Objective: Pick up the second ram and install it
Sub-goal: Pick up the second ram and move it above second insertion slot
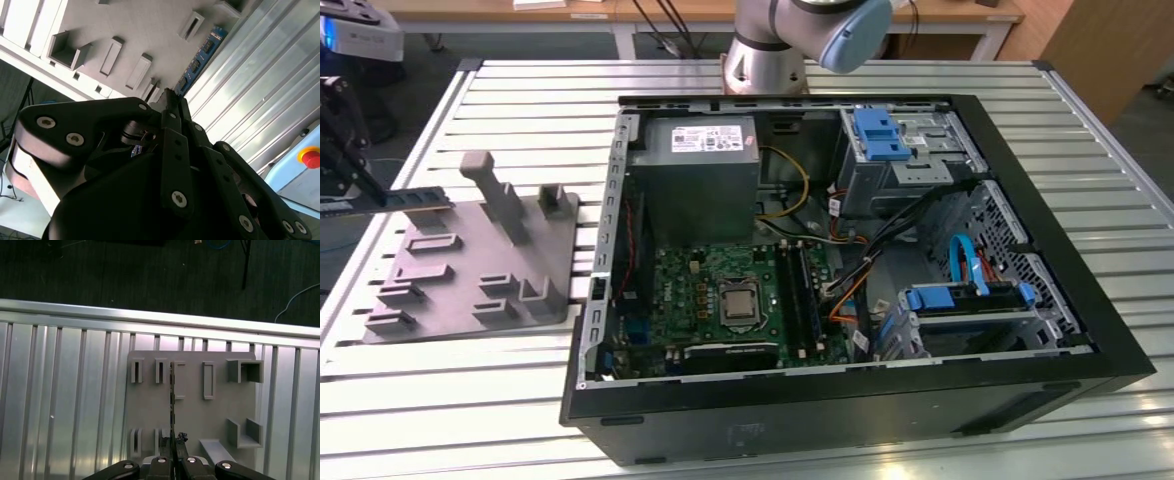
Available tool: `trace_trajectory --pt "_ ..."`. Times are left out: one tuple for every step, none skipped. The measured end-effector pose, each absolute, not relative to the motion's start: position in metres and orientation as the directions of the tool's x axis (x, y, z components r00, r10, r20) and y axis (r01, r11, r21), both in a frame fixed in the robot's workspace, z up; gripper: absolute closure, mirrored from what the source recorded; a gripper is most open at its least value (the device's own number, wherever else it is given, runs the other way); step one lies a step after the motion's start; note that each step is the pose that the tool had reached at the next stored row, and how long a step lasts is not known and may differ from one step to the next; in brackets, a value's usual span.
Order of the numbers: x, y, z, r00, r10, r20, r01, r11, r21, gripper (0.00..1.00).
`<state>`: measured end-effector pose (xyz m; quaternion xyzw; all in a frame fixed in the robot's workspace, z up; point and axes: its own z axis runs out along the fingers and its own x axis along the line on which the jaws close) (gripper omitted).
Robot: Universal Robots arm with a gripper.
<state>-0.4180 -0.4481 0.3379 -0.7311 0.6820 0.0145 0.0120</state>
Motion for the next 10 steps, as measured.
trace_trajectory --pt "-0.418 -0.448 0.339 0.069 -0.997 -0.038 -0.998 -0.069 0.002 0.86" --pt "-0.418 -0.448 0.341 0.069 -0.997 -0.038 -0.998 -0.069 0.002 0.86" --pt "-0.418 -0.448 0.342 0.069 -0.997 -0.038 -0.998 -0.069 0.002 0.86" --pt "-0.418 -0.448 0.344 0.069 -0.997 -0.038 -0.998 -0.069 0.002 0.86" --pt "-0.418 -0.448 0.345 0.069 -0.997 -0.038 -0.998 -0.069 0.002 0.86" --pt "-0.418 -0.448 0.347 0.069 -0.997 -0.038 -0.998 -0.069 0.002 0.86" --pt "-0.418 -0.448 0.349 0.069 -0.997 -0.038 -0.998 -0.069 0.002 0.86" --pt "-0.418 -0.448 0.351 0.069 -0.997 -0.038 -0.998 -0.069 0.002 0.86" --pt "-0.418 -0.448 0.353 0.069 -0.997 -0.038 -0.998 -0.069 0.002 0.86" --pt "-0.418 -0.448 0.356 0.069 -0.997 -0.038 -0.998 -0.069 0.002 0.86"
